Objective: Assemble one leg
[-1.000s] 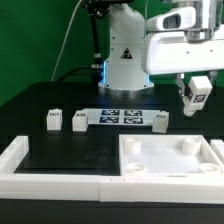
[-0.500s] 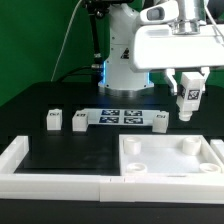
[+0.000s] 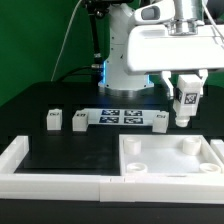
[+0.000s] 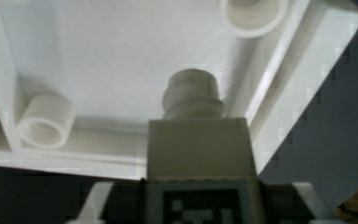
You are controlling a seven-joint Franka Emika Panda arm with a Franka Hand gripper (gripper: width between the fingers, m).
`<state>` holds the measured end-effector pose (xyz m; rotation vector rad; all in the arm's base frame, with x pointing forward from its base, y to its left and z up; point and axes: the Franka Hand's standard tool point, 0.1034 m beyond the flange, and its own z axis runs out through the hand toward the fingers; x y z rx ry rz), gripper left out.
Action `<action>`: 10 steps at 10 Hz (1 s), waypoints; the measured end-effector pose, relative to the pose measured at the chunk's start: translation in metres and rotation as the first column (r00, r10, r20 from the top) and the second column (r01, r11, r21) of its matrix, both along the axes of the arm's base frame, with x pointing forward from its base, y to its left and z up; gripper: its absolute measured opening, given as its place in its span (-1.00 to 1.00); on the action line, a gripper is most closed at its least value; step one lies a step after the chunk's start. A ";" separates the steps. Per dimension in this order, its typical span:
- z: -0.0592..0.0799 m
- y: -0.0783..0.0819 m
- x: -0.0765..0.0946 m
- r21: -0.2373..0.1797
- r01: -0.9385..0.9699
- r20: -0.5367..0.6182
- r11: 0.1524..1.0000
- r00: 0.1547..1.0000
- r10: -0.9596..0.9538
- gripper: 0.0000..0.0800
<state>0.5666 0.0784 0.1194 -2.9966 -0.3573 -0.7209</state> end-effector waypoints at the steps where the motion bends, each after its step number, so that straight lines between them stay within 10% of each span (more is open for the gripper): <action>1: 0.000 -0.004 0.019 -0.001 -0.002 0.019 1.000 1.000 0.002 -0.27; 10: -0.027 0.005 0.037 0.040 0.029 0.078 0.999 0.996 -0.032 -0.27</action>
Offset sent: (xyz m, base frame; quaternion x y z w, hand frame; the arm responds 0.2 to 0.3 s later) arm 0.0289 0.0362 -0.0249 0.0694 0.0690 0.0478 0.9941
